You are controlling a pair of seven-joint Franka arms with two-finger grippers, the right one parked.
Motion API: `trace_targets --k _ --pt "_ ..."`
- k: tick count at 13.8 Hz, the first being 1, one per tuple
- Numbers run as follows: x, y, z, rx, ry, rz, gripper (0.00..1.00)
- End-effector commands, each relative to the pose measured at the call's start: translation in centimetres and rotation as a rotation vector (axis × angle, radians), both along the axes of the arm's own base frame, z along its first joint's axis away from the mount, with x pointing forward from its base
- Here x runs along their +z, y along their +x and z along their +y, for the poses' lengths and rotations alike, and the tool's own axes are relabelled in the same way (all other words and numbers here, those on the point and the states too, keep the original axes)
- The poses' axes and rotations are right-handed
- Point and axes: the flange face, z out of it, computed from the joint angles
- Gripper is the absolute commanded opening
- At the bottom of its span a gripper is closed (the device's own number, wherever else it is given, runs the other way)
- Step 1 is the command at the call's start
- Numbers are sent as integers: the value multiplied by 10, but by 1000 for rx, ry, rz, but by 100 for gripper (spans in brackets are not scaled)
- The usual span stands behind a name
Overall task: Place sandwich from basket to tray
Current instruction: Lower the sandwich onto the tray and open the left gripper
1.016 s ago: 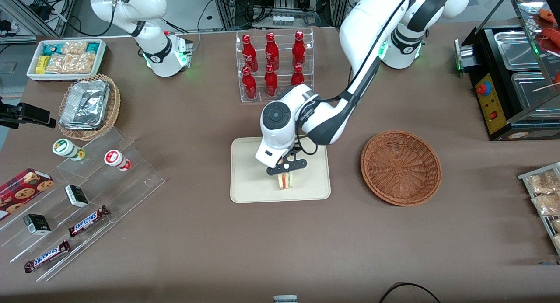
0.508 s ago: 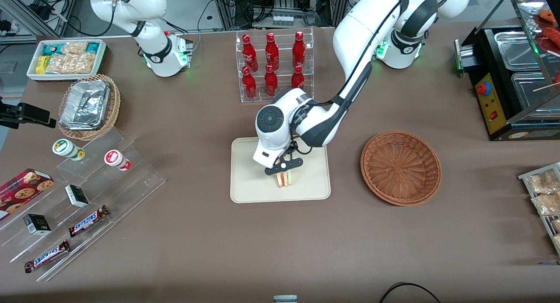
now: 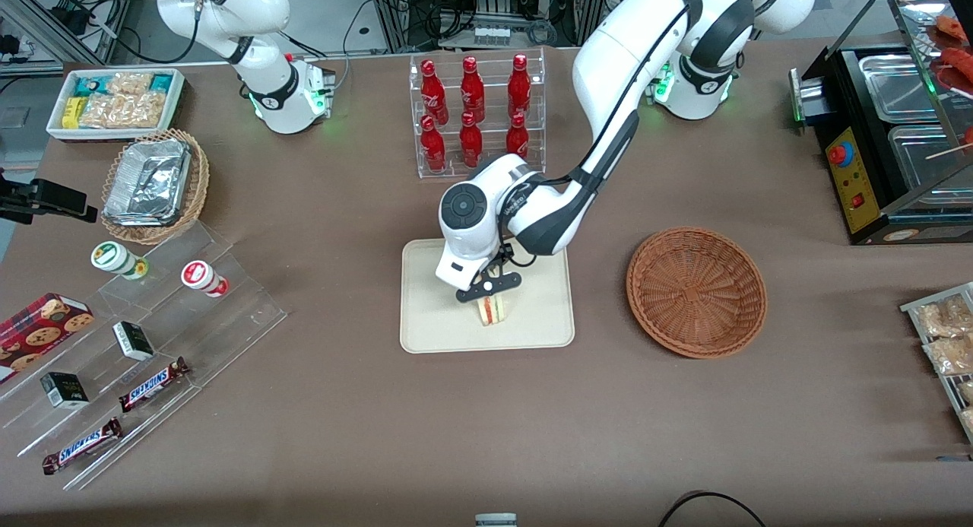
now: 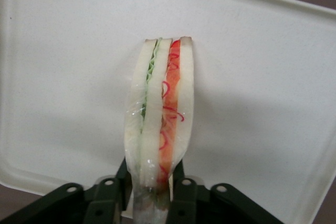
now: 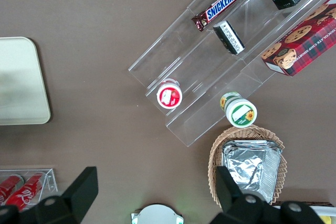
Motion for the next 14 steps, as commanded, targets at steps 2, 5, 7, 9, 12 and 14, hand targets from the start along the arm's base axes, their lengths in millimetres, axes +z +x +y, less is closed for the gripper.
trace_targets --k 2,5,7,9,12,14 --pt "44 8 -1 20 -15 -50 100" --pt "87 14 8 18 -28 -80 100" --pt "112 33 34 -43 -19 -85 100" --pt "133 50 63 -119 -8 -77 100" --pt "167 75 125 -169 5 -65 100" --pt "172 92 169 -151 11 -57 100"
